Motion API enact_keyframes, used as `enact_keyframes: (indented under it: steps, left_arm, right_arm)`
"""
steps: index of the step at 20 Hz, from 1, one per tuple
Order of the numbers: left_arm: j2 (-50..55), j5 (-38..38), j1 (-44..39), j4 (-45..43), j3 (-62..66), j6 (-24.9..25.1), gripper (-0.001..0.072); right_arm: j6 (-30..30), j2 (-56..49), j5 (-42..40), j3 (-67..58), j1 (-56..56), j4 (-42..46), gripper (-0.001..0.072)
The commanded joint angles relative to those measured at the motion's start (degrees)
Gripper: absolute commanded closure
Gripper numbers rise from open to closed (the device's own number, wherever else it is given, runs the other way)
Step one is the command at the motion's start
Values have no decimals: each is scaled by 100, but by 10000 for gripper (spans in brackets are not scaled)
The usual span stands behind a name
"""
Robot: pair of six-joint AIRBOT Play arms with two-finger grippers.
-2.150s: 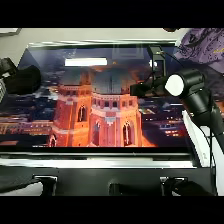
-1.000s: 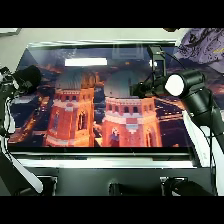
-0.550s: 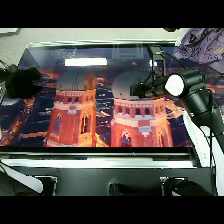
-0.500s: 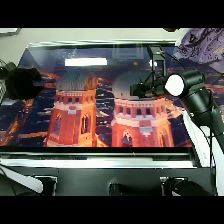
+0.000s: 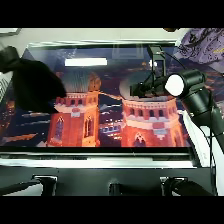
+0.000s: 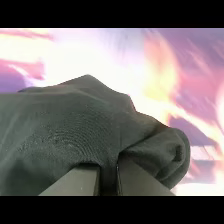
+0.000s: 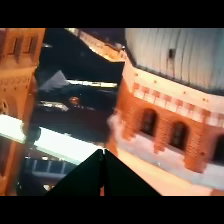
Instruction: Fold the clothes and pants, and hang the long-sleeved shirts on hangers.
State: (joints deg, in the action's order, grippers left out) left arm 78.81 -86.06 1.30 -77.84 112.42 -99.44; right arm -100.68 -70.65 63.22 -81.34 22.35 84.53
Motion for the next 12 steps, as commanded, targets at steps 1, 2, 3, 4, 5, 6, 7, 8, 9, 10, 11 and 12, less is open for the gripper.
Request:
enact_keyframes:
  steps: [1,2,3,4,5,6,7,8,9,10,11,12]
  left_arm:
    - [-234,-575,-1309,203,-105,-485,693]
    - [-210,-442,-1720,199,-225,-656,692]
    - [-190,-284,-2140,175,-448,-874,692]
    - [-166,-201,-2481,74,-726,-1093,692]
    - [-155,-83,-2785,-101,-1119,-1248,692]
    - [-160,149,-3005,-173,-1563,-1268,693]
    - [-160,514,-3189,-120,-2063,-1266,693]
    - [-153,894,-3340,-42,-2507,-1268,682]
    - [-120,1235,-3445,57,-2911,-1266,538]
    - [-66,1467,-3477,188,-3213,-1270,187]
    - [-7,1526,-3451,299,-3375,-1268,-13]
    - [31,1416,-3377,310,-3407,-1266,-13]
  right_arm:
    - [-2,0,2,-7,7,0,679]
    - [-2,0,2,-7,4,-2,679]
    - [-2,0,0,-7,7,0,679]
    - [0,0,4,-7,7,-2,679]
    - [0,0,2,-7,4,0,679]
    - [-2,0,2,-7,4,0,679]
    - [-2,0,2,-7,4,0,679]
    - [-2,0,2,-7,4,0,679]
    - [-2,0,0,-7,7,0,679]
    - [-2,0,-33,-7,4,-2,679]
    - [-2,0,-37,-7,7,-2,679]
    - [-2,0,-39,-7,7,-2,679]
